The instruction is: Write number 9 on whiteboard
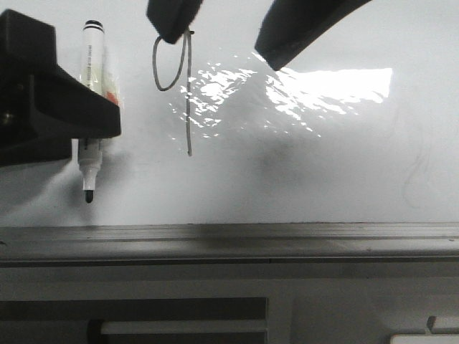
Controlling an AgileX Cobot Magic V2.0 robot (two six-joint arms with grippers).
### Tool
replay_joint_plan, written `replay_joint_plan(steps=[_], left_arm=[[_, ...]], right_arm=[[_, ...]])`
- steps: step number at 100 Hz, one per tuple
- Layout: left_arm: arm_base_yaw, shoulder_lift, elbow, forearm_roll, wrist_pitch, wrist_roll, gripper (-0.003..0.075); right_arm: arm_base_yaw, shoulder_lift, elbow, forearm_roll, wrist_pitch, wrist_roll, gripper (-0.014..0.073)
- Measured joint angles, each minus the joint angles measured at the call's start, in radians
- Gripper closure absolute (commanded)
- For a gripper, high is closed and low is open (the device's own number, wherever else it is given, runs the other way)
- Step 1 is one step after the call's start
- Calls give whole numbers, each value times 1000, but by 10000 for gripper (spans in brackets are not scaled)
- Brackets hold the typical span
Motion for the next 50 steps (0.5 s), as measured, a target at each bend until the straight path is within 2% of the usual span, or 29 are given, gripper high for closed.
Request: replay_joint_plan(steps=[12, 18, 26, 38, 50], left_arm=[[2, -75, 2, 28, -2, 2, 335], [2, -127, 2, 57, -7, 4, 367], [2, -201, 8, 94, -18, 17, 491], [2, -318, 40, 115, -21, 91, 744], [2, -428, 93, 122, -24, 157, 741]], right_arm=[[0, -28, 13, -60, -49, 0, 506], [0, -61, 39, -83, -101, 0, 658], [0, -115, 88, -114, -183, 0, 661], [0, -219, 202, -159, -323, 0, 661], [0, -345, 348, -195, -481, 0, 661]])
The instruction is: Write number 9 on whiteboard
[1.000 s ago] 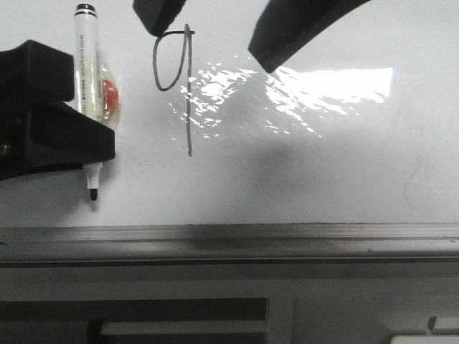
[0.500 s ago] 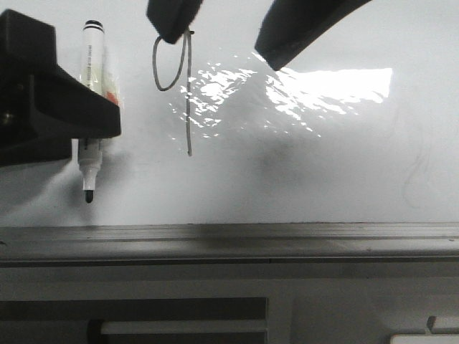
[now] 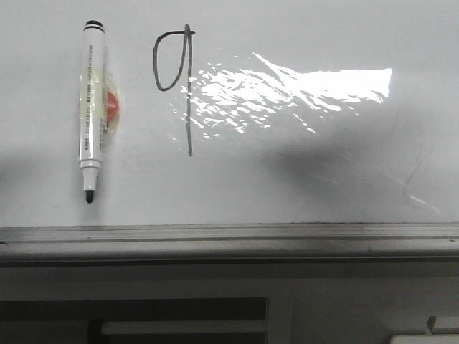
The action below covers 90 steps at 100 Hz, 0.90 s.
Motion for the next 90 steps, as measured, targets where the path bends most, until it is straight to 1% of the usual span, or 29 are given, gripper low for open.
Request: replay_joint_plan(steps=[19, 32, 44, 61, 73, 90], left_arm=[[0, -149, 119, 2, 0, 24, 741], [0, -226, 200, 2, 2, 26, 741], [0, -273, 254, 2, 6, 26, 741], [0, -285, 281, 2, 7, 26, 741], [0, -287, 280, 2, 7, 26, 741], [0, -287, 283, 2, 7, 26, 741]], right_arm=[[0, -251, 252, -100, -214, -2, 661], [0, -428, 390, -144, -272, -2, 661], [0, -571, 499, -154, -266, -2, 661], [0, -726, 601, -157, -198, -2, 661], [0, -776, 630, -157, -168, -2, 661], [0, -782, 639, -157, -155, -2, 661]])
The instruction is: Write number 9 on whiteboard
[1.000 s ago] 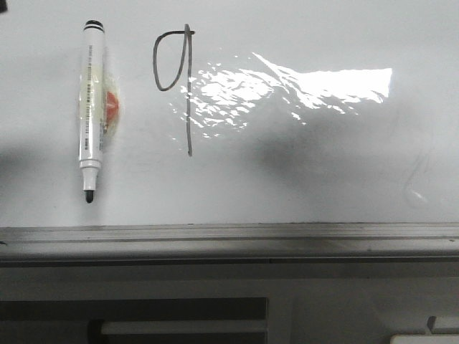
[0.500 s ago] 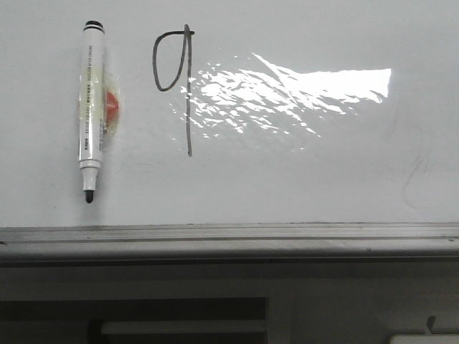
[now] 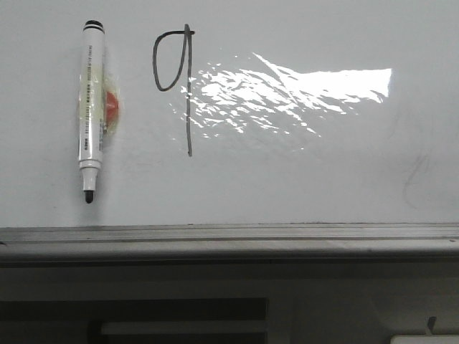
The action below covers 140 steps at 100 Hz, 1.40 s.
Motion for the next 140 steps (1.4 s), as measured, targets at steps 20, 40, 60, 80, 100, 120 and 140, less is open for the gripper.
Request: replay_joint_plan(steps=[20, 40, 60, 80, 100, 120, 140], left_arm=[[0, 0, 0, 0, 0, 0, 741], [0, 0, 5, 0, 0, 0, 741], [14, -8, 9, 149, 25, 0, 741], [186, -95, 9, 247, 181, 1, 741], [497, -266, 9, 337, 304, 1, 741], [787, -354, 9, 405, 341, -129, 741], [912, -354, 9, 433, 429, -217, 741]], right_arm=[[0, 0, 0, -2, 1, 0, 661], [0, 0, 0, -2, 1, 0, 661], [0, -2, 0, -2, 2, 0, 661], [0, -2, 0, -2, 2, -7, 661], [0, -2, 0, -2, 2, -7, 661], [0, -2, 0, -2, 2, -7, 661], [0, -2, 0, -2, 2, -7, 661]])
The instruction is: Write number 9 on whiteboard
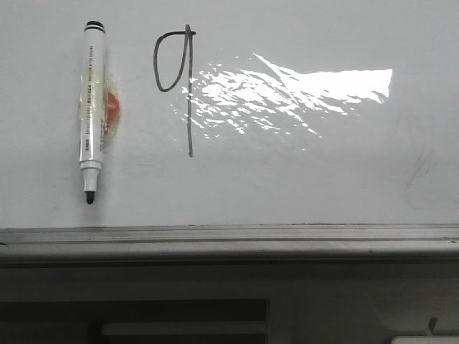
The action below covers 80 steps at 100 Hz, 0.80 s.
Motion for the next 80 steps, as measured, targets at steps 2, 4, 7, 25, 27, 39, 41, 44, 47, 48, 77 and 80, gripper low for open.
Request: replay_joint_plan(steps=[2, 4, 7, 25, 27, 39, 41, 44, 47, 48, 77, 80], left_arm=[[4, 0, 0, 1, 16, 0, 741], [9, 0, 0, 1, 31, -2, 741], [11, 0, 0, 2, 52, -4, 741], [16, 0, 0, 19, 180, -3, 741], [16, 0, 0, 19, 185, -3, 741], [16, 0, 0, 26, 189, -3, 741], [16, 0, 0, 26, 189, -3, 741], [16, 0, 0, 26, 189, -3, 741], [16, 0, 0, 26, 189, -3, 741], [16, 0, 0, 26, 189, -3, 741], [16, 0, 0, 26, 191, -3, 741], [16, 0, 0, 26, 191, -3, 741]], right_arm=[[0, 0, 0, 0, 0, 0, 661], [0, 0, 0, 0, 0, 0, 661], [0, 0, 0, 0, 0, 0, 661], [0, 0, 0, 0, 0, 0, 661], [0, 0, 0, 0, 0, 0, 661], [0, 0, 0, 0, 0, 0, 661], [0, 0, 0, 0, 0, 0, 661], [0, 0, 0, 0, 0, 0, 661], [0, 0, 0, 0, 0, 0, 661], [0, 0, 0, 0, 0, 0, 661], [0, 0, 0, 0, 0, 0, 661], [0, 0, 0, 0, 0, 0, 661]])
